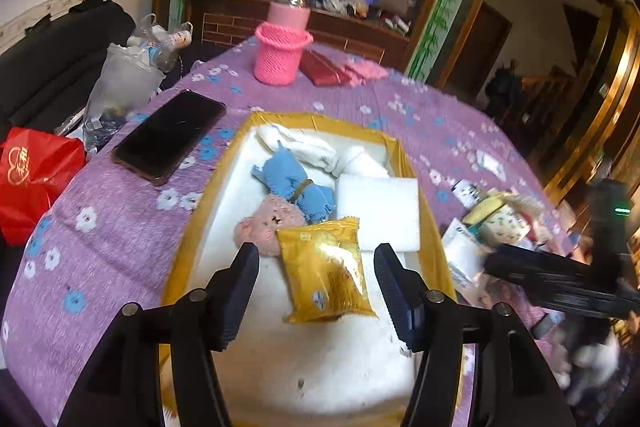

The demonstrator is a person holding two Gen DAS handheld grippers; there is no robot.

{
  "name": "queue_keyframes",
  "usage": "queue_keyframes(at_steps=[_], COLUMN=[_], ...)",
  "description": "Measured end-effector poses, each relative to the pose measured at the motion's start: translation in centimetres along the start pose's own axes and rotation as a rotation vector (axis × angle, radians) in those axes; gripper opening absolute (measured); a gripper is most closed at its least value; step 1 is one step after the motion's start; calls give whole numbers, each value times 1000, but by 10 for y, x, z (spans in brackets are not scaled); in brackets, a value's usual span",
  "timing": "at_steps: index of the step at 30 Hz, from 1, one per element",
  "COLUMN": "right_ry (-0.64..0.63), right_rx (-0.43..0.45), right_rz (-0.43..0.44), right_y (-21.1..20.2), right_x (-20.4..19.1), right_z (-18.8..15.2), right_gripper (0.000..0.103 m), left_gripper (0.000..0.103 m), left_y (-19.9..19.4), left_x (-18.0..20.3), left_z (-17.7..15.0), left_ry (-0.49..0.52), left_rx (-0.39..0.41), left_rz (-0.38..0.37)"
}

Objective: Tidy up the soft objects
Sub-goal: 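Grasp the yellow cracker packet with the left gripper and drop it in the tray, then carry the white paper sachet with the right gripper and release it in the tray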

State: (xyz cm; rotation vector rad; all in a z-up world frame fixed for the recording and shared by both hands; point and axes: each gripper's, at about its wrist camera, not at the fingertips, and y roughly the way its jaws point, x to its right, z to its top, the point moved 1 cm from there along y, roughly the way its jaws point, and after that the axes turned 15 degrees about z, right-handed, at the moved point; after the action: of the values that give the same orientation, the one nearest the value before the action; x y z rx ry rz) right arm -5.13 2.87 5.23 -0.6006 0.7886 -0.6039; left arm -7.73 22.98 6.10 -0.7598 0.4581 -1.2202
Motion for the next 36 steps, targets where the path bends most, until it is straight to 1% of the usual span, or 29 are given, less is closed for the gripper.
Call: queue_keyframes(at_steps=[3,5,8,10,12,13,14,15,17,18,19,20,22,23,24,26,30,36], right_ry=[-77,-131,-207,-245,-284,-291,-286,-281,-288,-284,-276,-257,-251,-231,-203,-174,-164,-177], right_rx=[-79,-130,-162,-181,-204,-207,-214,-221,-251,-264,-271,-272,-239,-224,-196,-166,-131,-17], right_rz=[-80,-134,-198,-226,-236,-237,-228,-212,-182,-169,-160,-152,-155,-150,-132,-110,-95,-66], right_y=[27,43,56,60,63,63,63,63,63,61,60,56,46,40,31,21,8,-25], right_x=[-4,-5,-8,-12,-15,-15,-12,-9,-8,-9,-11,-11,-13,-11,-9,-7,-13,-37], right_z=[10,10,8,5,2,3,4,5,5,4,3,1,-1,-2,-2,-4,-10,-4], right_gripper=[72,72,72,72,79,81,85,87,87,79,64,59,36,27,20,16,13,12], left_gripper=[67,67,67,67,67,67,67,67,67,67,67,67,67,67,67,67,67,67], left_y=[-16,-21,-24,-25,-26,-27,-26,-26,-27,-28,-30,-31,-32,-32,-31,-30,-31,-36], left_x=[-15,-22,-29,-32,-33,-34,-33,-33,-33,-32,-32,-32,-34,-35,-37,-40,-40,-46], left_z=[-7,-10,-14,-16,-20,-21,-22,-23,-25,-27,-29,-30,-32,-32,-33,-34,-38,-40], left_ry=[-46,-55,-56,-58,-61,-63,-63,-62,-58,-56,-53,-54,-62,-71,-80,-92,-99,-107], left_rx=[26,36,39,40,43,44,43,41,36,36,39,41,40,37,33,27,25,33], left_rz=[-25,-18,-13,-14,-17,-20,-25,-27,-33,-35,-33,-30,-26,-25,-23,-21,-24,-23])
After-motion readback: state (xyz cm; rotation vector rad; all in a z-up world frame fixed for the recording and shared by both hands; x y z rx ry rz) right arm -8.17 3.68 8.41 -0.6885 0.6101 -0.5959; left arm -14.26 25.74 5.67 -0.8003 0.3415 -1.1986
